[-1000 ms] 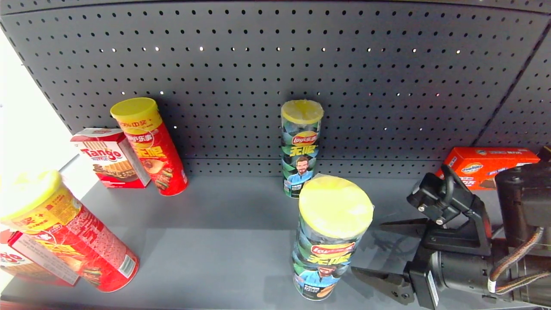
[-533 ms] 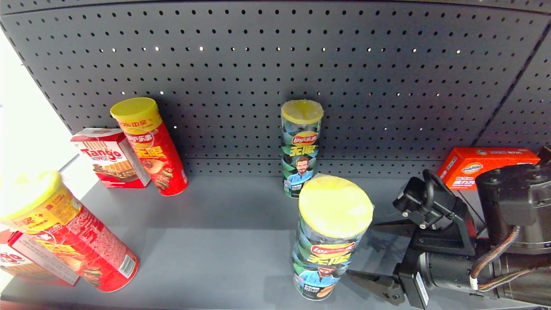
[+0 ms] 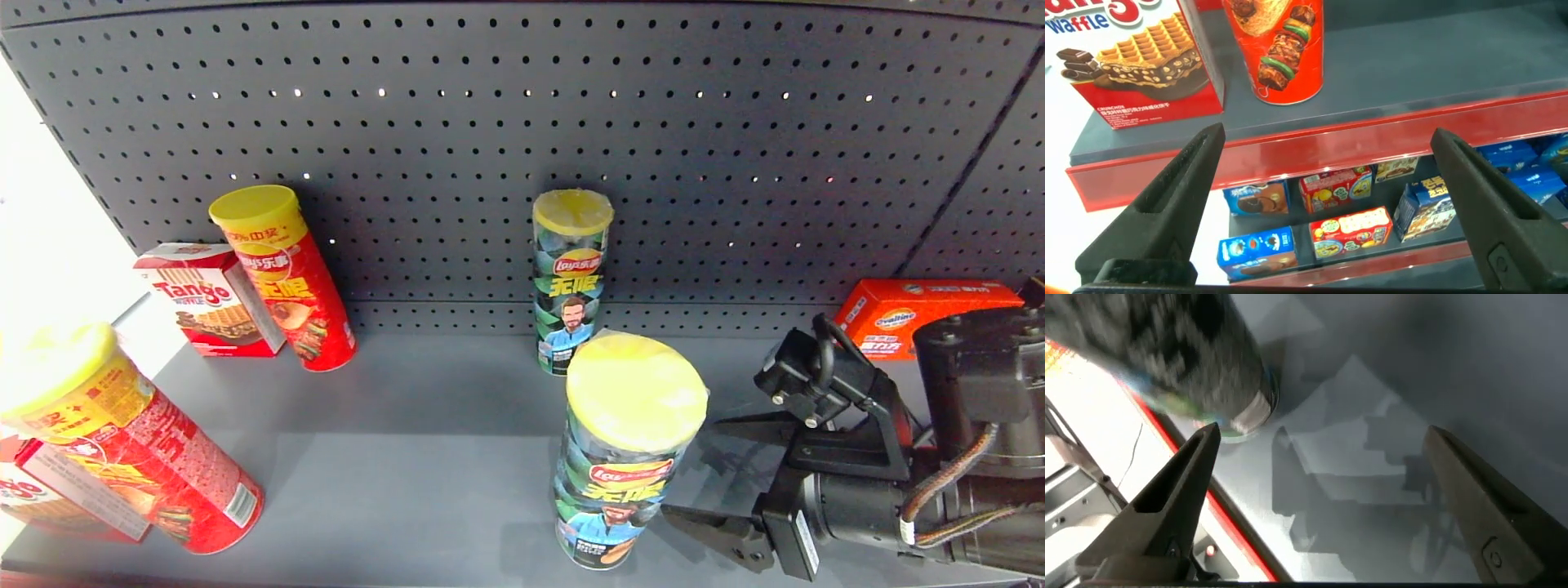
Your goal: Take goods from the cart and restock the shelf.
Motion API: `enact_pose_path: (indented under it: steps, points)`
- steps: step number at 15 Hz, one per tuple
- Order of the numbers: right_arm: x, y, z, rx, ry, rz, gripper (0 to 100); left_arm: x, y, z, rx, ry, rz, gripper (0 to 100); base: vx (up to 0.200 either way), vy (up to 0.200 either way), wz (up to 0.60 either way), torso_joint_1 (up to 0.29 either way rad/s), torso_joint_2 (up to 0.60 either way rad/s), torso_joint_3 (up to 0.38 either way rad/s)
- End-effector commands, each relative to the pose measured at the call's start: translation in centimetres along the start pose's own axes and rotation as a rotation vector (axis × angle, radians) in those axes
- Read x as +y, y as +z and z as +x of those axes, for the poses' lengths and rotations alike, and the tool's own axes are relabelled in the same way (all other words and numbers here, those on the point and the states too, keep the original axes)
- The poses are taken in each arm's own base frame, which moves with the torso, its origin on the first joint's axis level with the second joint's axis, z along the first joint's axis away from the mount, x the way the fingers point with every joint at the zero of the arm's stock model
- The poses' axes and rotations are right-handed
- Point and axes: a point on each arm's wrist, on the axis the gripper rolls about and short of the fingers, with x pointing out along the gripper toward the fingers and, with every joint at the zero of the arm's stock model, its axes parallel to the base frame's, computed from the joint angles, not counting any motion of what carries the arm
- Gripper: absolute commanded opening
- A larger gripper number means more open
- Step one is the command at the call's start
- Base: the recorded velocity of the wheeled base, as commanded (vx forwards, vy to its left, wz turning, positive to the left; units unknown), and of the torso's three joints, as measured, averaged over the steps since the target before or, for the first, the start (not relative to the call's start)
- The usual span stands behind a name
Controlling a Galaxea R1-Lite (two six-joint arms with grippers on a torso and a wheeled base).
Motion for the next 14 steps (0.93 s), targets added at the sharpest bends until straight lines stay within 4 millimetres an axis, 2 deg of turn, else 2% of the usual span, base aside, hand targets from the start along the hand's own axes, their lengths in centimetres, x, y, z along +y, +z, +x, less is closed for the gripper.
enact_pose_path:
  steps: [1, 14]
  points:
    - [0.0, 0.62, 0.85, -0.001, 0.006, -0.004, 100, 0.0, 0.0, 0.01, 0.001, 0.0, -0.001, 100, 0.0, 0.0, 0.0, 0.0, 0.0, 0.0]
    - [0.22, 0.92, 1.53, 0.003, 0.018, -0.009, 100, 0.0, 0.0, 0.01, 0.001, 0.0, -0.001, 100, 0.0, 0.0, 0.0, 0.0, 0.0, 0.0]
